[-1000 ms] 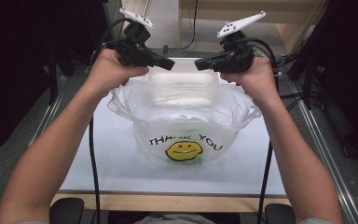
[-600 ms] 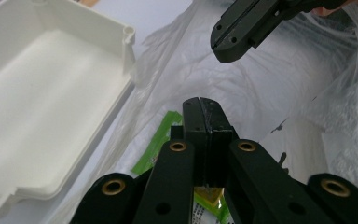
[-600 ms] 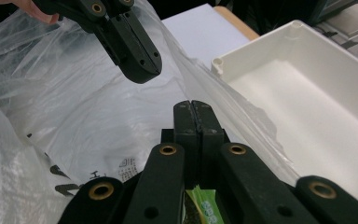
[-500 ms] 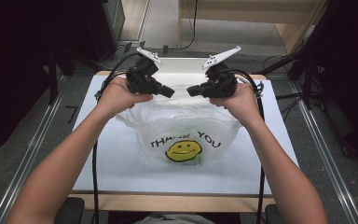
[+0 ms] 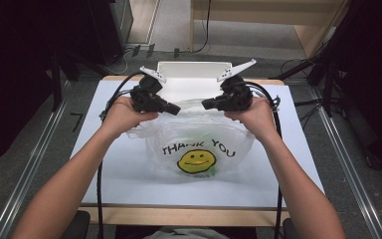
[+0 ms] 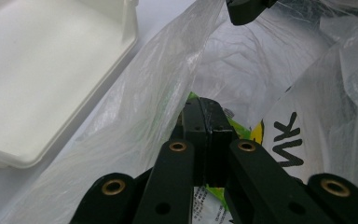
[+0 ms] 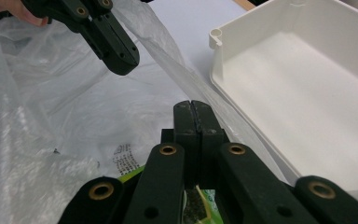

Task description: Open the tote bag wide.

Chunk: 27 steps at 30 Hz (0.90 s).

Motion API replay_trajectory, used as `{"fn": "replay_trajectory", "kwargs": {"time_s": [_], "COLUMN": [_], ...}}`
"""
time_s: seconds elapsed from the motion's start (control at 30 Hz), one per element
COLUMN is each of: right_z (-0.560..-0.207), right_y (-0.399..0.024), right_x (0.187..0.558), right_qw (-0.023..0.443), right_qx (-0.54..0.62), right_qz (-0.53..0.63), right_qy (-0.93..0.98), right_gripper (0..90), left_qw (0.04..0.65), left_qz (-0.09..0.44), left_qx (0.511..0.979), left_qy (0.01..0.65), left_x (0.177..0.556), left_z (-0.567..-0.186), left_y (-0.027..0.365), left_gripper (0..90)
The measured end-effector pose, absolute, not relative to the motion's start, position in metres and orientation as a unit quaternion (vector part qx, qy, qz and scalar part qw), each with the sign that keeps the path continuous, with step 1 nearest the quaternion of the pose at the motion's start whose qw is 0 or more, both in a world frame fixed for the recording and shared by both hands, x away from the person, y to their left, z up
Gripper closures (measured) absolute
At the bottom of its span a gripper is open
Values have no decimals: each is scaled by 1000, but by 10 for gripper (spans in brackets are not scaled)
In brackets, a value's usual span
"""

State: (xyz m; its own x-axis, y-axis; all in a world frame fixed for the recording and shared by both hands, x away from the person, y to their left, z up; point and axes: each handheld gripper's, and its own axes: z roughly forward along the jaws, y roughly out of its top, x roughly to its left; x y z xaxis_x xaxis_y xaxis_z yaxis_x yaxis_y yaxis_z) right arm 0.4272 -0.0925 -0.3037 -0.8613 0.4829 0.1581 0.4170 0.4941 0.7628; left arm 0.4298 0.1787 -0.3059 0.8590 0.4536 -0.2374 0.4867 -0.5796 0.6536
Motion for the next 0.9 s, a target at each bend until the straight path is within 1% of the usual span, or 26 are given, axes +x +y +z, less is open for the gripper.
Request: {"fn": "replay_trajectory", "kwargs": {"time_s": [0.03,0.27,0.4,0.5,0.6,0.73,0.9], "right_z": [-307,-309,-313,-323,-330,-333,-338], "right_y": [-93,-96,-97,-100,-102,-102,-98], "right_x": [427,425,421,422,422,423,423], "right_qw": [36,37,49,42,37,34,31], "right_qx": [263,263,259,267,270,270,265], "right_qz": [424,425,427,423,421,419,418], "right_qy": [866,865,865,865,865,866,868], "right_gripper": [900,900,900,900,900,900,900], "left_qw": [365,369,374,379,369,370,365], "left_qz": [-12,-13,-14,-18,-14,-20,-28], "left_qx": [892,889,885,881,886,885,886], "left_qy": [266,271,277,282,281,281,285], "left_x": [429,428,426,426,426,426,425], "left_z": [-309,-320,-326,-330,-333,-336,-350], "left_y": [179,184,187,189,189,188,187], "left_gripper": [900,900,900,900,900,900,900]}}
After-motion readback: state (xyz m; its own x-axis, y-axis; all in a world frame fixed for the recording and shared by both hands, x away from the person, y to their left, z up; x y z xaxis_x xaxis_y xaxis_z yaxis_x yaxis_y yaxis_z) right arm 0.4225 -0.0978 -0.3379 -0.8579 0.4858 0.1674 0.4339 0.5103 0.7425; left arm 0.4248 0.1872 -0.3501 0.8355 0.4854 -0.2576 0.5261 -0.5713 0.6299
